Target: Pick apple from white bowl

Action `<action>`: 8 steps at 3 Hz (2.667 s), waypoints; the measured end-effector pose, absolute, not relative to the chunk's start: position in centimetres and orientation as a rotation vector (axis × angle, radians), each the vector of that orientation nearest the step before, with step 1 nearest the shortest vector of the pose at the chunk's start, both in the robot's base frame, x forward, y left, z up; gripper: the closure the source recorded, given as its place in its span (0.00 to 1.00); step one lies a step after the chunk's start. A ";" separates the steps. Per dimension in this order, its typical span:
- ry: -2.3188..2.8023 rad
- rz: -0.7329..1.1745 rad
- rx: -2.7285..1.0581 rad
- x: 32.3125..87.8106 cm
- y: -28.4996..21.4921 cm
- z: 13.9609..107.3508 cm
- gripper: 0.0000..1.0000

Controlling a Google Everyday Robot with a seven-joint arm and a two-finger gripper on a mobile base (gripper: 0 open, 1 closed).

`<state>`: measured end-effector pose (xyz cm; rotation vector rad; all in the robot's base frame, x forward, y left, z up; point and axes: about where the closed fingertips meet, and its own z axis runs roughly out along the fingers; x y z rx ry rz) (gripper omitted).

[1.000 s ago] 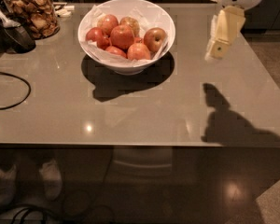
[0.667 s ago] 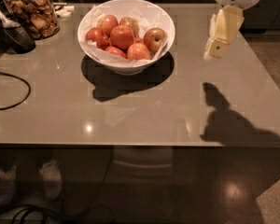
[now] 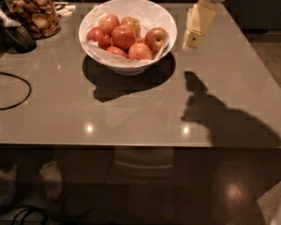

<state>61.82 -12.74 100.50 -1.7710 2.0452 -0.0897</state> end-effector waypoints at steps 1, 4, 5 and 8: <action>2.021 -0.098 -1.802 64.2 -11.0 100.4 0.00; 1.976 -0.133 -1.873 68.9 -7.8 99.8 0.02; 1.961 -0.147 -1.893 70.0 -7.1 99.7 0.13; 1.945 -0.162 -1.924 71.9 -6.1 98.9 0.13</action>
Offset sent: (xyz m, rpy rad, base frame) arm 0.0593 0.0420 0.0023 -0.0624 0.0261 0.0772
